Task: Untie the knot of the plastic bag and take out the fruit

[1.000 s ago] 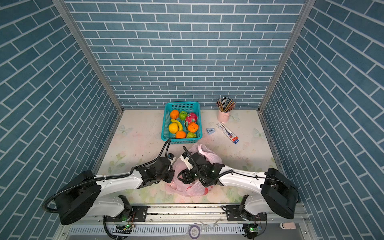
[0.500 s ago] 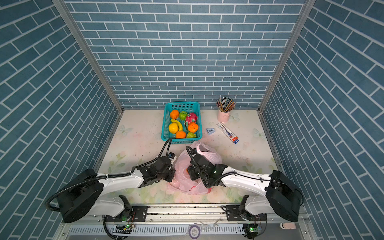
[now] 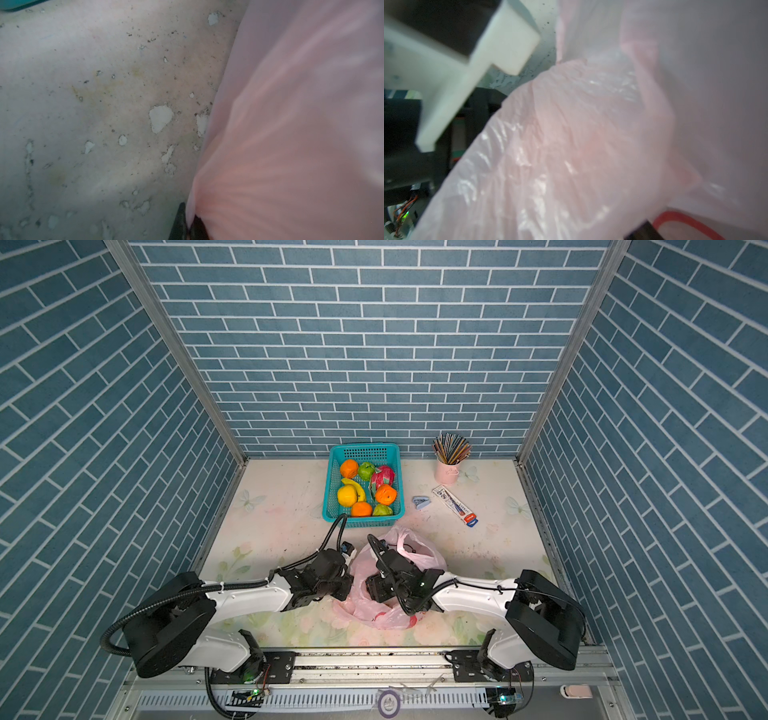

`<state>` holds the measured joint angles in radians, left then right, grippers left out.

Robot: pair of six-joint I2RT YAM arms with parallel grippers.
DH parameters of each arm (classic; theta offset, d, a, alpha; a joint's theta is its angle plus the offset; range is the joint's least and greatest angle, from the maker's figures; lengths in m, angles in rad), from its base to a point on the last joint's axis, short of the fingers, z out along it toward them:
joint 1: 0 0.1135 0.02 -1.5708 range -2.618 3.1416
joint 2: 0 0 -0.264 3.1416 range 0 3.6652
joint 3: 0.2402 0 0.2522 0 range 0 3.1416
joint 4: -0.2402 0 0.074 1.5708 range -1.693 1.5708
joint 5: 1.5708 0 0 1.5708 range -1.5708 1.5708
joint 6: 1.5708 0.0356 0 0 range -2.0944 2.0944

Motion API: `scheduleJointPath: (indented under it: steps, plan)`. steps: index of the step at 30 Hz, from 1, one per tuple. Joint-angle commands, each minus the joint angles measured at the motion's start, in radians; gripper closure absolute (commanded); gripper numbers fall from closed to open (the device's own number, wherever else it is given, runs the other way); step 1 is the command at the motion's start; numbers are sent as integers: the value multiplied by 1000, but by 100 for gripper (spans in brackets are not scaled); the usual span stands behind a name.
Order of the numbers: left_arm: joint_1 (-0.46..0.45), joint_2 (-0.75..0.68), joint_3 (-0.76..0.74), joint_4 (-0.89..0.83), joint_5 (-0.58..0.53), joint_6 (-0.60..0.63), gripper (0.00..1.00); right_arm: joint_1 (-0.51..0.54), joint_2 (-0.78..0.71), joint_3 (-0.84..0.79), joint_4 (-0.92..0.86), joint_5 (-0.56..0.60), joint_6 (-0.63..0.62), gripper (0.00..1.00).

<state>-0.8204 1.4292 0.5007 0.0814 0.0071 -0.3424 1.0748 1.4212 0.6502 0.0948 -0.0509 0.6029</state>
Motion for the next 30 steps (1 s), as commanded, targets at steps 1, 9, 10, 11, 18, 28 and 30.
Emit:
scheduleJointPath:
  steps: [1, 9, 10, 11, 18, 28, 30]
  plan:
    - [5, 33, -3, -54, 22, 15, 92, -5, -20, -15, 118, -121, -35, 36]
    - [3, 37, 9, -61, 25, 31, 92, -47, 69, 10, 140, -55, -15, 28]
    - [5, 35, 8, -61, 24, 34, 92, -47, 75, 11, 142, -50, -17, 28]
    - [4, 34, 8, -62, 24, 34, 93, -47, 84, 11, 140, -40, -18, 28]
    - [4, 29, 4, -57, 20, 39, 93, -47, 158, 30, 95, -9, -26, 34]
    - [22, 32, 0, -78, -13, 32, 93, -48, 20, 18, 22, 100, -18, 59]
    - [27, 30, 1, -78, -13, 33, 93, -48, -24, 9, -2, 130, -19, 59]
